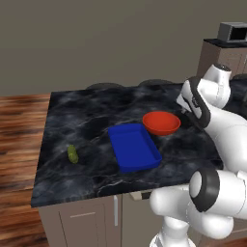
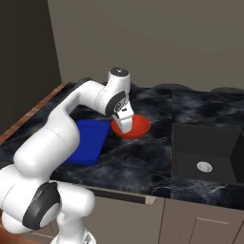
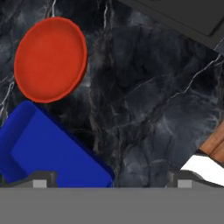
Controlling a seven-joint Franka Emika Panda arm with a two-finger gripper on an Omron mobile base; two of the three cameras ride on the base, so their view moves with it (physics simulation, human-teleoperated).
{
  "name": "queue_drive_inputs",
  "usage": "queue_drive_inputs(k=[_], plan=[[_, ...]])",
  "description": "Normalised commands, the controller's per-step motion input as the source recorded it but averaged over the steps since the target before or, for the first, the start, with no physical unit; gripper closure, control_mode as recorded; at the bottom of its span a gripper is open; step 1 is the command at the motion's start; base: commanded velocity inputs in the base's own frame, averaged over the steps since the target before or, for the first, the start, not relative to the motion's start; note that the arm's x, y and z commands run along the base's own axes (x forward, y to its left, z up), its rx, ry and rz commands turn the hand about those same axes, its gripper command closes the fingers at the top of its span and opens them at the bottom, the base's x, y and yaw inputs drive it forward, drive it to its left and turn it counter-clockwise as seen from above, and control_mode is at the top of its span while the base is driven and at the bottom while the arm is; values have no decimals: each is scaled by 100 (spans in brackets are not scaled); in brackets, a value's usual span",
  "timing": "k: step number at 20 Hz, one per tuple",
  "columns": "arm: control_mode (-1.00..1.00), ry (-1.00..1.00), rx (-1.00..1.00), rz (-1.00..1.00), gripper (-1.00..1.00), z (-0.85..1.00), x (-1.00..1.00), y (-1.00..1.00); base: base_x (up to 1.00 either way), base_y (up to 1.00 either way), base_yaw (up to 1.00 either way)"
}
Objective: Place the two vegetables and bowl onto the tray for setting up a vegetable dip station.
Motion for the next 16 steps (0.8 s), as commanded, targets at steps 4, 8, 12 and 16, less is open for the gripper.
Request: queue_drive_inputs(k=[4, 8, 12, 16], plan=[[-100, 0, 0, -7, -100, -16, 6, 0, 0, 0, 0], [-100, 0, 0, -8, -100, -17, 11, 0, 0, 0, 0], [-100, 3, 0, -6, -100, -13, 16, 0, 0, 0, 0], [-100, 6, 0, -1, -100, -18, 16, 0, 0, 0, 0]])
